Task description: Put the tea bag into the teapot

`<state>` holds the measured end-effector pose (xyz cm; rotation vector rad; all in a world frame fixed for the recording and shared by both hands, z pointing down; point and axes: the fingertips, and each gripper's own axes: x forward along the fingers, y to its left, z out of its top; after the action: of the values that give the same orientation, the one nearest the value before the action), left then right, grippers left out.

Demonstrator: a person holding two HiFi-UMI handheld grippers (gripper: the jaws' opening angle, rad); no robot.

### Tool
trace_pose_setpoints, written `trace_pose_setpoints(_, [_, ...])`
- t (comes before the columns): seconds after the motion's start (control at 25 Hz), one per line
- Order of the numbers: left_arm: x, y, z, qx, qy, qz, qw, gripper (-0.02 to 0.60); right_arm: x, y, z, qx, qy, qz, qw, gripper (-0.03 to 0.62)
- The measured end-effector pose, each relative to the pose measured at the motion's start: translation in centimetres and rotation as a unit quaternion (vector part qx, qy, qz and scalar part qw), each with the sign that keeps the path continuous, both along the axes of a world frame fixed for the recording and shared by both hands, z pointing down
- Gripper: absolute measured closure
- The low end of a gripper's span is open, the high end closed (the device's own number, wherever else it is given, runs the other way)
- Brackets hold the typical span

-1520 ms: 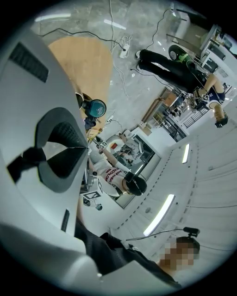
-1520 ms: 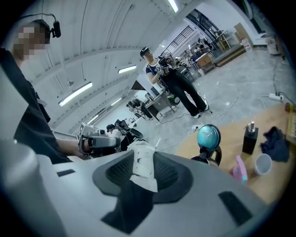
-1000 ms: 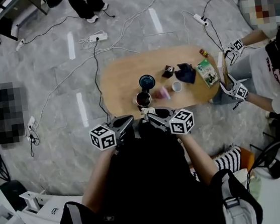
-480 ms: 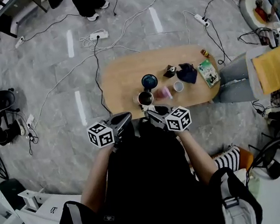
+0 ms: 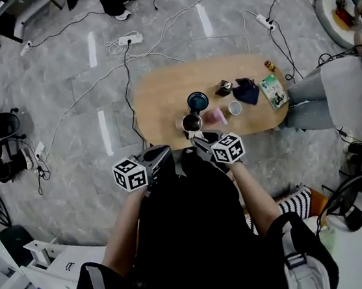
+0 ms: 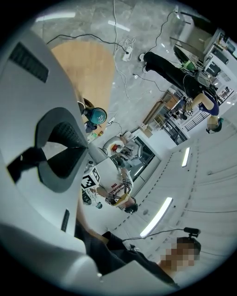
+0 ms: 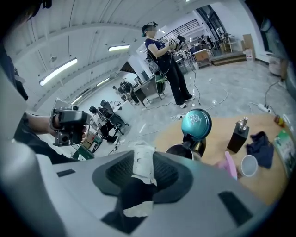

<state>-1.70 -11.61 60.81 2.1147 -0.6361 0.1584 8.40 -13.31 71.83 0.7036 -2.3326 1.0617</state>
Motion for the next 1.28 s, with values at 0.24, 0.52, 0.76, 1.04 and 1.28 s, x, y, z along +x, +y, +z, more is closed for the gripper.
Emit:
trace_pose_setpoints(0.24, [-0.8, 0.5, 0.2, -0.005, -0.008, -0.002, 1.0, 0.569, 0.5, -0.8, 2.6, -0.014, 0.025, 0.018, 0.999, 0.473])
trace_pose_setpoints(0.52, [-1.3, 1.0, 0.4, -0.012, -0.015, 0.001, 0.9998, 0.569, 1.5, -1.8, 6.4, 0.006, 0.105, 0.025, 0.994, 0.473])
trace_pose_setpoints(0.76, [-2.1, 0.7, 0.4, -0.014, -0.019, 0.001, 0.9997, 0.569, 0.6, -3.0, 7.9, 0.009, 0.125, 0.017, 0.992, 0.471])
trace_pose_setpoints(1.04, [-2.4, 0.2, 0.4, -0.016, -0.023, -0.001, 0.9996, 0.569, -0.4, -4.5, 8.5, 0.004, 0.127, 0.016, 0.992, 0.468])
trace_pose_setpoints(1.28, [-2.3, -0.1, 0.3, -0.016, -0.021, -0.003, 0.9996, 0.569, -0.5, -4.6, 8.8, -0.003, 0.132, 0.016, 0.991, 0.446])
